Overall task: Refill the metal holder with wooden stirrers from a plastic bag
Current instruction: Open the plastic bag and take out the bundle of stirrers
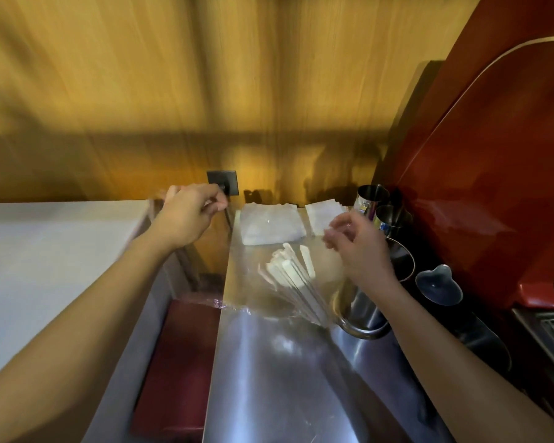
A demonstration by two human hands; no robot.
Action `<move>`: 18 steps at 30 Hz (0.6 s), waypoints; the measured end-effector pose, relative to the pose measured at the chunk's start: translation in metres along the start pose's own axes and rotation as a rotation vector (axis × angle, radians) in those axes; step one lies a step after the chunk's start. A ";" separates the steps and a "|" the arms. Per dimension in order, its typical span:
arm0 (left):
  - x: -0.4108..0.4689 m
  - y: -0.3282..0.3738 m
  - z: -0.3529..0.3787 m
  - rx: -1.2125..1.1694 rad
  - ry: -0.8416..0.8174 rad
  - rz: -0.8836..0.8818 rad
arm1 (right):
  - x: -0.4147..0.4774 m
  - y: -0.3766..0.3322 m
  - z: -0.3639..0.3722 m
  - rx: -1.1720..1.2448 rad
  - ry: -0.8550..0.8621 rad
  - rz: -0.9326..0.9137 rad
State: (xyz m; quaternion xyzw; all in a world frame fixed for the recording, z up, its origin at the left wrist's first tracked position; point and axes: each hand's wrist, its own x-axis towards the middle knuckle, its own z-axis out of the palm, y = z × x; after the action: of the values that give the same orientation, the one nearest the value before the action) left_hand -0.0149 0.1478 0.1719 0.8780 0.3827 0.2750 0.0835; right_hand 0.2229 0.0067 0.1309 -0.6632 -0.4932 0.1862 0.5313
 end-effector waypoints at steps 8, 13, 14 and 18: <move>0.002 0.016 0.013 0.005 0.042 0.023 | 0.002 0.003 -0.005 -0.050 0.069 -0.019; 0.007 0.019 0.013 0.035 0.022 0.047 | -0.001 0.006 -0.008 -0.059 0.074 -0.009; 0.007 0.018 0.012 0.033 0.037 0.033 | -0.001 0.006 -0.009 -0.054 0.085 -0.010; 0.008 0.018 0.014 0.048 0.019 0.021 | -0.002 0.007 -0.010 -0.052 0.113 -0.018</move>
State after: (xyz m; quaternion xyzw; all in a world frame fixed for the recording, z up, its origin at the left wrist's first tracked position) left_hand 0.0087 0.1422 0.1696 0.8811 0.3806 0.2752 0.0559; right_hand 0.2333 -0.0003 0.1275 -0.6816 -0.4730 0.1308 0.5427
